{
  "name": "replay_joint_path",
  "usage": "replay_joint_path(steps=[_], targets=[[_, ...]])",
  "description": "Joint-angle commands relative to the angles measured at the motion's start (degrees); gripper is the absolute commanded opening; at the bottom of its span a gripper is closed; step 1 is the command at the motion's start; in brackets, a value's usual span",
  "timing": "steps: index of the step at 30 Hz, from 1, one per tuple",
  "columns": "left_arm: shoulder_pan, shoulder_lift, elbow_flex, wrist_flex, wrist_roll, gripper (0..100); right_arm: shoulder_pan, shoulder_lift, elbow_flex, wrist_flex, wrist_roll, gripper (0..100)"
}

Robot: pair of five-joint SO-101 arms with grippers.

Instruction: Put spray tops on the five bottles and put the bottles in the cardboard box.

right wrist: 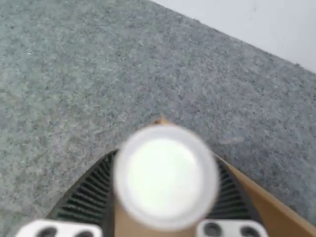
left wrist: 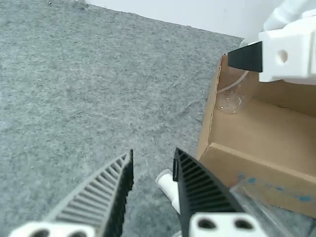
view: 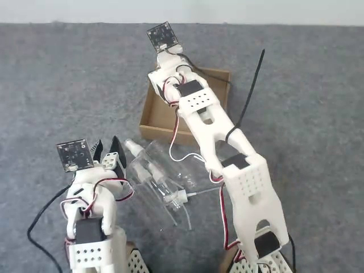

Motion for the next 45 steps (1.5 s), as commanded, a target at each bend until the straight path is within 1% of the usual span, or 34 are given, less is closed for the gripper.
replay_joint_path(steps=[1,10,20,29,39,45], targets=[[-0.18,-0.97,-0.75,0.09,-0.44,13,-0.66,0.40,-6.07,-0.84,-0.35,20.1],[-0.09,-0.97,-0.75,0.09,-0.44,13,-1.19,-2.07,-6.07,-0.84,-0.35,28.7],[-0.18,-0.97,-0.75,0.09,-0.44,13,-2.59,-5.49,-6.07,-0.31,-0.35,29.2],[-0.18,-0.97,-0.75,0.09,-0.44,13,-2.59,-11.21,-6.07,6.55,-0.44,29.2],[-0.18,-0.97,-0.75,0.00,-0.44,13,-2.42,-18.07,-6.07,21.32,-0.35,29.1],[-0.18,-0.97,-0.75,-0.09,-0.44,13,-2.77,-21.23,-6.07,28.26,-0.35,29.0]])
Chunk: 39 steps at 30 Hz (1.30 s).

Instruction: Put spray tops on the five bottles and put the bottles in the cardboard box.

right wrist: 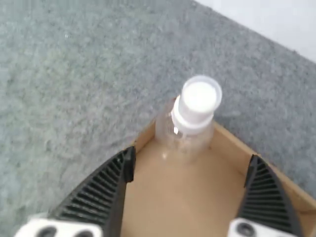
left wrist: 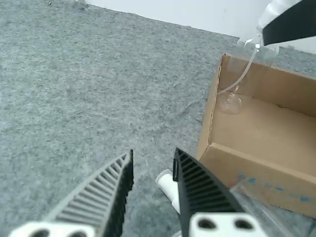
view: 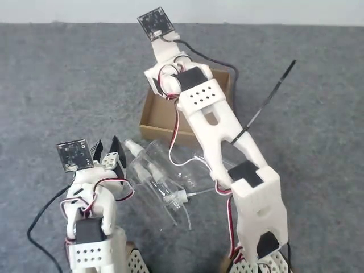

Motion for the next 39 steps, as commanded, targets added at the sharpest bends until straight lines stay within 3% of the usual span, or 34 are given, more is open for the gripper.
replay_joint_path(steps=[1,35,39], targets=[[-0.18,-0.97,-0.75,-0.09,-0.44,13,-0.84,-7.16,-3.69,5.23,-0.26,29.0],[0.35,-1.05,-0.75,-0.26,-0.44,13,-3.47,-22.55,-3.60,46.55,-0.09,28.8],[0.35,-1.05,-0.75,-0.26,-0.44,13,-3.21,-26.07,-2.99,47.43,-0.18,28.3]])
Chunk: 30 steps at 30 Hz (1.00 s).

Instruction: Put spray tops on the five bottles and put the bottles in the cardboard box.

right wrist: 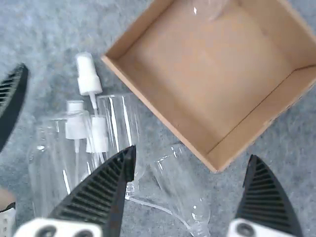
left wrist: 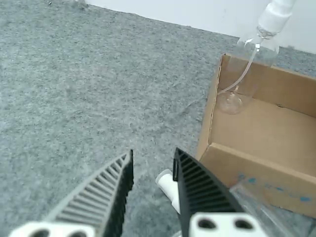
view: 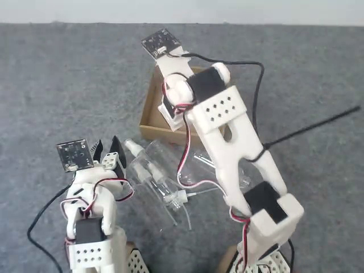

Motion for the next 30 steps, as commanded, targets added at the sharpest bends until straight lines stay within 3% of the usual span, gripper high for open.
replay_joint_path(steps=[1,6,30], targets=[[0.35,-1.05,-0.75,-0.26,-0.44,13,-0.22,-7.60,-2.46,2.51,-0.35,27.3],[0.35,-1.05,-0.75,-0.26,-0.44,13,-0.66,-12.09,1.67,2.42,-0.35,22.7],[-0.09,-1.05,-0.75,-0.97,-0.44,13,-0.57,-42.68,33.93,2.33,-0.09,22.5]])
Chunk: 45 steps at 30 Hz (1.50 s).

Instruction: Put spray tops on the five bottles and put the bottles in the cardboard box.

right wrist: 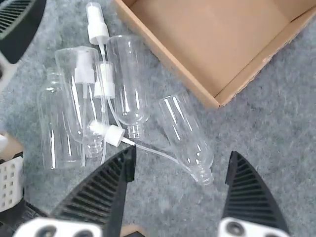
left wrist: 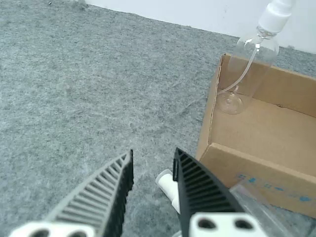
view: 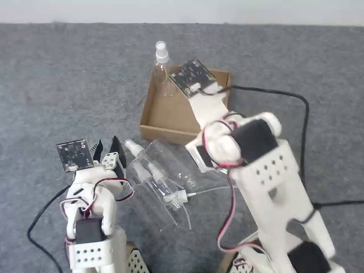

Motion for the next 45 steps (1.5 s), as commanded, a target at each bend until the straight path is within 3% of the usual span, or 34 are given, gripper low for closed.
replay_joint_path(steps=[1,11,24,30,39,45], targets=[[-0.18,-1.05,-0.75,-0.97,-0.44,13,-0.48,-7.87,1.05,2.15,-0.18,22.5],[-0.26,-1.05,-0.75,-1.05,-0.53,13,-0.48,-16.92,12.22,2.15,-0.18,22.4],[0.18,-1.05,-0.75,-2.29,-0.53,13,-0.48,-17.54,22.59,1.01,0.00,22.8],[0.26,-1.05,-0.75,-3.16,-0.44,13,-0.48,-17.10,22.77,0.48,7.91,22.8],[0.18,-0.97,-0.75,-2.99,-0.44,13,-0.48,-17.01,26.11,-4.44,13.10,22.8],[-0.09,-0.97,-0.75,-2.99,-0.44,13,-0.22,-16.92,32.62,-13.93,13.54,22.8]])
